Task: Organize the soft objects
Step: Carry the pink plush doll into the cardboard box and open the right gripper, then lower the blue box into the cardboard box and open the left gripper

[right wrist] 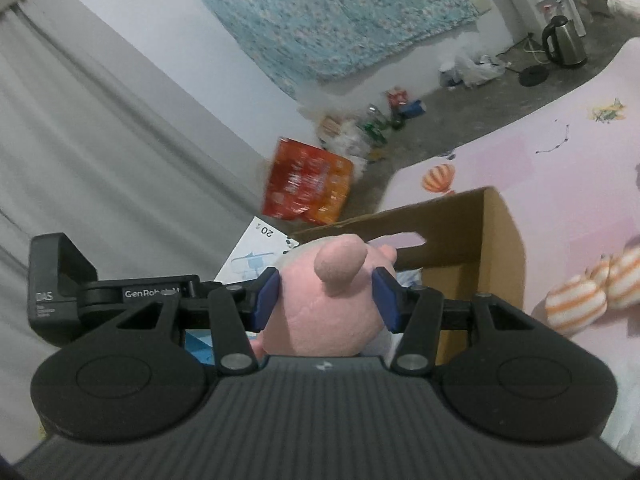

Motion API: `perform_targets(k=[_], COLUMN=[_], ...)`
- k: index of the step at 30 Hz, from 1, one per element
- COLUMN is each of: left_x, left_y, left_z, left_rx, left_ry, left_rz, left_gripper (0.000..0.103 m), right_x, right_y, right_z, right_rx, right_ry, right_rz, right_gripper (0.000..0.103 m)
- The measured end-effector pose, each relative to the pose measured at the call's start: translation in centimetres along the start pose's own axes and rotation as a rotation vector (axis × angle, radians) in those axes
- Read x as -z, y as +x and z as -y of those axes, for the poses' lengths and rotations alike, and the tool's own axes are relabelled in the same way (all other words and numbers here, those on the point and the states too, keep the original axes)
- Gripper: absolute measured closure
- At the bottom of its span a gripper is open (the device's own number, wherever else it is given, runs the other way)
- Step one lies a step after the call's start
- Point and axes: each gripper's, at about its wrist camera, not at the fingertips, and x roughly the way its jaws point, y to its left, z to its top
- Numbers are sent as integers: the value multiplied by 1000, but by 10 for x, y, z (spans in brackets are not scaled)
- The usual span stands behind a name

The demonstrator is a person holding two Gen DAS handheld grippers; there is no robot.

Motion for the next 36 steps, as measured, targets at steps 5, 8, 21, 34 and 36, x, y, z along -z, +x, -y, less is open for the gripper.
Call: perform_targets(k=[5,8,21,34,36], left_x=[-6,-5,1,27,36], left_y=[39,58,65,-16,-29], left_z=[1,2,1,9,5], left_rx=[-18,-38,-74,-44,-66], left_ry=[-7,2,15,102,135], left_rz=[-25,-41,-52,-16,-22], left_gripper=[82,82,82,82,82], right_x=[-15,-13,-13,22,37], right_y=[34,57,74,-45,-64], right_z=[11,25,48,28,24], right_rx=[111,177,230,51,21], right_ry=[-71,-124,-203,-152,-149], right_rz=[-13,-21,11,73,75], right_gripper=[53,59,63,54,51])
